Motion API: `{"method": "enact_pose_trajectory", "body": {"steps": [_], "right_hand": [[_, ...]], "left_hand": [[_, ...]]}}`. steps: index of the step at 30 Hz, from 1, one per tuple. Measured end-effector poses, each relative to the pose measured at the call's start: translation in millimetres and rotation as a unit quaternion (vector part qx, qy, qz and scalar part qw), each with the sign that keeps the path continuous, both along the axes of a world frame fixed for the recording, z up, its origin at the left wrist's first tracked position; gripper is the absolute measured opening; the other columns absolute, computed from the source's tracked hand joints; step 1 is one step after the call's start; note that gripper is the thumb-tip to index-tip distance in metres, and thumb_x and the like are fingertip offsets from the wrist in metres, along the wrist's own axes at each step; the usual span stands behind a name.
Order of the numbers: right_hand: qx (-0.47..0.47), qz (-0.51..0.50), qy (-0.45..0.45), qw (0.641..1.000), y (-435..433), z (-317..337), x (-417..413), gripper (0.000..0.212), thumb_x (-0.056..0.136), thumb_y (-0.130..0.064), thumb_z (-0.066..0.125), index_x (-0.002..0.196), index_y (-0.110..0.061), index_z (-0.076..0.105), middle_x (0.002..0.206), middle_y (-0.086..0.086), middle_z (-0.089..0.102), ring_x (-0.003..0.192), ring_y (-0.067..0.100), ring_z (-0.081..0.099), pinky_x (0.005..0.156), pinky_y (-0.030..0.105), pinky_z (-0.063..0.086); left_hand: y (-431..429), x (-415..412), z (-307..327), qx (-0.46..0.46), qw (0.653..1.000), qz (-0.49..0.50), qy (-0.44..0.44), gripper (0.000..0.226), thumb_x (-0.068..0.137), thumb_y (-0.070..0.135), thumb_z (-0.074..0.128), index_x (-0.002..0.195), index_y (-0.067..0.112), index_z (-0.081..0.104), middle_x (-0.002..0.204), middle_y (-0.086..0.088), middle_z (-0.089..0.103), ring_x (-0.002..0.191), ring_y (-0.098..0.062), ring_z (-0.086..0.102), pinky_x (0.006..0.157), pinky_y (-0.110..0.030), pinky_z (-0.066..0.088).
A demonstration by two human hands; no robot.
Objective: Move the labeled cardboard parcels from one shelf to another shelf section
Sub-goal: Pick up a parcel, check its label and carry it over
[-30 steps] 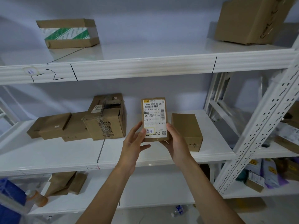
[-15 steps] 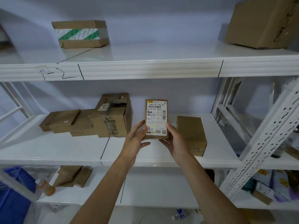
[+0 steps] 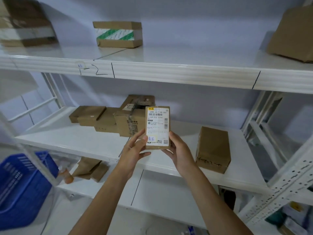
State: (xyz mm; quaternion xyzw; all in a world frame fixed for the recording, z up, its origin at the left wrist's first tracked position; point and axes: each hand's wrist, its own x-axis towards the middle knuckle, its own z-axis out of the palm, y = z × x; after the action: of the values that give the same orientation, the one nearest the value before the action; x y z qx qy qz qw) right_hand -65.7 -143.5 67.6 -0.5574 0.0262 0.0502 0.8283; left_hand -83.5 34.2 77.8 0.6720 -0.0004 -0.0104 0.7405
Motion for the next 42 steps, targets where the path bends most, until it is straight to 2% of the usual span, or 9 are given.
{"method": "enact_pose_trajectory", "body": {"steps": [6,15,23,25,27,32,35,40,42], "right_hand": [[-0.016,0.012,-0.001,1.000,55.6,10.7,-12.0,0.032,0.106,-0.032,0.054,0.131,-0.019,0.069,0.121,0.005,0.079,0.116,0.022,0.072,0.101,0.040,0.056],[-0.057,-0.028,-0.008,0.998,184.5,38.9,-57.2,0.030,0.106,-0.034,0.053,0.126,-0.023,0.072,0.114,0.001,0.081,0.104,0.016,0.074,0.086,0.031,0.057],[-0.107,-0.043,-0.047,0.992,262.1,56.2,-78.1,0.032,0.109,-0.037,0.046,0.132,-0.035,0.067,0.124,-0.008,0.077,0.118,0.013,0.070,0.106,0.036,0.052],[-0.123,-0.030,-0.057,0.990,276.6,59.3,-76.9,0.034,0.109,-0.040,0.044,0.136,-0.038,0.064,0.125,-0.010,0.077,0.120,0.012,0.069,0.107,0.037,0.051],[-0.128,-0.029,-0.064,0.989,287.4,63.4,-70.5,0.030,0.109,-0.040,0.045,0.129,-0.043,0.067,0.123,-0.011,0.078,0.118,0.012,0.070,0.106,0.038,0.051],[-0.135,-0.025,-0.086,0.987,311.6,72.9,-49.0,0.027,0.109,-0.038,0.046,0.113,-0.047,0.072,0.114,-0.014,0.080,0.108,0.008,0.074,0.101,0.039,0.056],[-0.140,-0.026,-0.104,0.984,322.0,79.0,-34.7,0.026,0.109,-0.037,0.047,0.115,-0.045,0.071,0.111,-0.014,0.080,0.106,0.009,0.075,0.095,0.036,0.058],[-0.138,-0.040,-0.141,0.980,331.0,91.2,-11.3,0.026,0.108,-0.039,0.049,0.113,-0.052,0.070,0.107,-0.019,0.081,0.096,0.002,0.076,0.070,0.017,0.059],[-0.147,-0.037,-0.152,0.977,336.5,92.7,-3.5,0.026,0.107,-0.041,0.049,0.112,-0.059,0.069,0.109,-0.021,0.080,0.099,-0.001,0.074,0.074,0.018,0.060]], "left_hand": [[54.7,-18.4,7.7,-0.007,1.000,0.019,-0.008,0.038,0.102,0.036,0.061,0.140,0.036,0.061,0.118,0.001,0.080,0.109,-0.020,0.076,0.087,-0.035,0.059],[182.6,-44.8,18.1,-0.023,1.000,-0.003,-0.018,0.035,0.103,0.035,0.060,0.138,0.033,0.063,0.115,0.002,0.081,0.106,-0.020,0.078,0.089,-0.037,0.058],[259.5,-56.6,50.0,-0.015,0.999,-0.027,-0.040,0.036,0.103,0.029,0.061,0.139,0.027,0.063,0.119,-0.007,0.079,0.111,-0.027,0.075,0.099,-0.043,0.059],[275.1,-55.2,54.4,-0.012,0.998,-0.026,-0.048,0.037,0.103,0.030,0.061,0.140,0.028,0.062,0.119,-0.007,0.079,0.111,-0.026,0.075,0.099,-0.043,0.059],[288.7,-51.1,57.4,-0.011,0.998,-0.028,-0.059,0.038,0.102,0.031,0.062,0.141,0.030,0.061,0.119,-0.005,0.079,0.112,-0.024,0.075,0.097,-0.039,0.059],[314.7,-33.9,64.0,-0.012,0.996,-0.024,-0.081,0.038,0.101,0.033,0.062,0.139,0.034,0.062,0.118,-0.001,0.080,0.112,-0.022,0.075,0.095,-0.037,0.059],[327.5,-19.6,72.3,-0.011,0.996,-0.019,-0.085,0.033,0.099,0.037,0.065,0.133,0.041,0.066,0.120,0.001,0.079,0.113,-0.021,0.075,0.096,-0.038,0.059],[340.2,7.6,86.6,-0.007,0.995,-0.031,-0.096,0.035,0.098,0.039,0.067,0.133,0.039,0.067,0.124,0.000,0.078,0.116,-0.021,0.074,0.090,-0.033,0.061],[348.0,18.4,89.4,-0.001,0.994,-0.031,-0.103,0.038,0.098,0.039,0.066,0.136,0.038,0.065,0.124,0.001,0.078,0.116,-0.021,0.074,0.094,-0.035,0.060]]}}
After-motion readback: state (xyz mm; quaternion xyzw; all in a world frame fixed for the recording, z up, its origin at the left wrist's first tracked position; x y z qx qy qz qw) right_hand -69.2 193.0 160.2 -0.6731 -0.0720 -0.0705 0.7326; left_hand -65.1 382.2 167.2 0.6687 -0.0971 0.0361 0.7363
